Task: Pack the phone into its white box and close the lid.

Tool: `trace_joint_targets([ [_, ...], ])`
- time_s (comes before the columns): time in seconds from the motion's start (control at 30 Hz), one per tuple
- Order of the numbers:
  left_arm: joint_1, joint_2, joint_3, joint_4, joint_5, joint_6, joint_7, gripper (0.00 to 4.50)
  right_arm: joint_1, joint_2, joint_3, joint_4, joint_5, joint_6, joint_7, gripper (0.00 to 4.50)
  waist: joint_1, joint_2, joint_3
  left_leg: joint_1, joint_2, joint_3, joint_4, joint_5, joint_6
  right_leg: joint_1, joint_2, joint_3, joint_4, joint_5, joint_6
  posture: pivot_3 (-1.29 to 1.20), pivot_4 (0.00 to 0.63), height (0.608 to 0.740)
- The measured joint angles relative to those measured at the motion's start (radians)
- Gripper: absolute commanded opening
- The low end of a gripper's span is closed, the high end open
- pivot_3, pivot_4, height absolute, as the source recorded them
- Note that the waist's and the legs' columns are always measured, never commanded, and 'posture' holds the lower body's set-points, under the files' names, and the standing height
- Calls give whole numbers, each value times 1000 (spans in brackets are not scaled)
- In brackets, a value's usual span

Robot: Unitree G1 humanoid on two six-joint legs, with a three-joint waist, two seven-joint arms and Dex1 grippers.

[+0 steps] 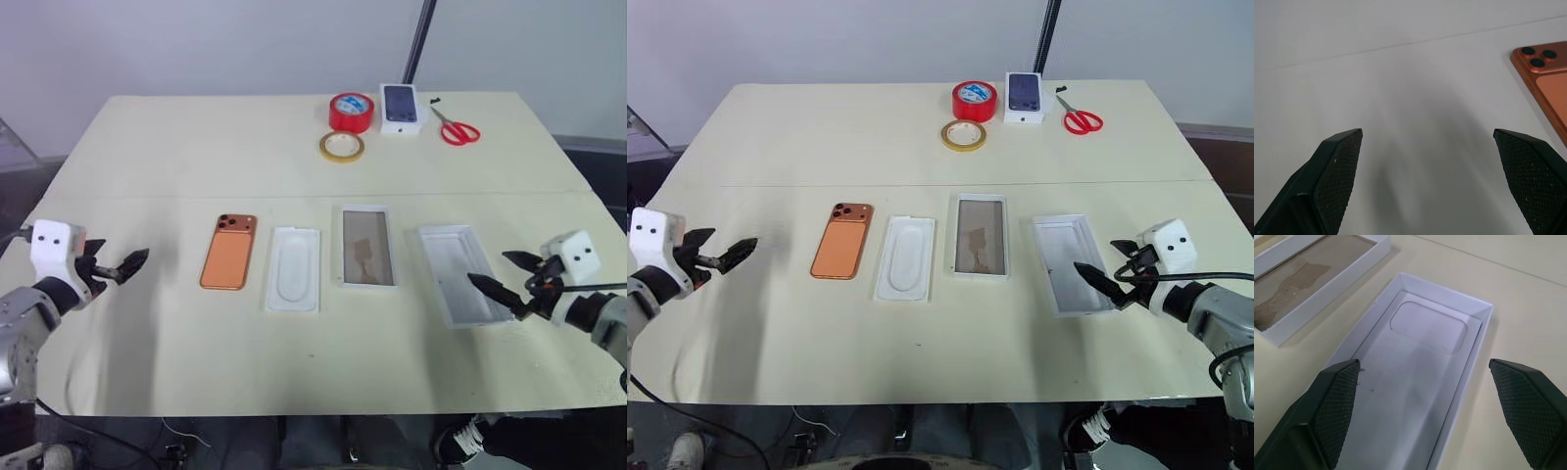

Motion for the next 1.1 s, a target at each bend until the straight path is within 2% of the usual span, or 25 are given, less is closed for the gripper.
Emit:
trace_joint_targets([
  [0.37,-5,-22,-13,-23,-4,4,26,4500,-56,1,11,0,9,-13,-35,4430,-2,0,0,0,0,0,0,0,0,0,0,0,0,0,0,0,150,735],
  [0.7,-30,-106,-100,-156,-46,69,68,4500,-203,38,195,-50,-12,-20,-77,4430,-1,0,0,0,0,0,1,0,0,0,0,0,1,0,0,0,150,735],
  [0.9,-65,-175,-227,-320,-119,203,107,4500,-274,70,372,-93,-63,-20,-81,4430,1,0,0,-1,-1,0,1,0,0,0,0,0,1,0,0,0,150,735],
  [1.1,-141,-249,-284,-387,-181,399,231,4500,-290,76,403,-113,-73,-14,-80,4430,2,0,0,-1,-1,-1,2,0,0,0,0,-2,1,0,0,0,150,735],
])
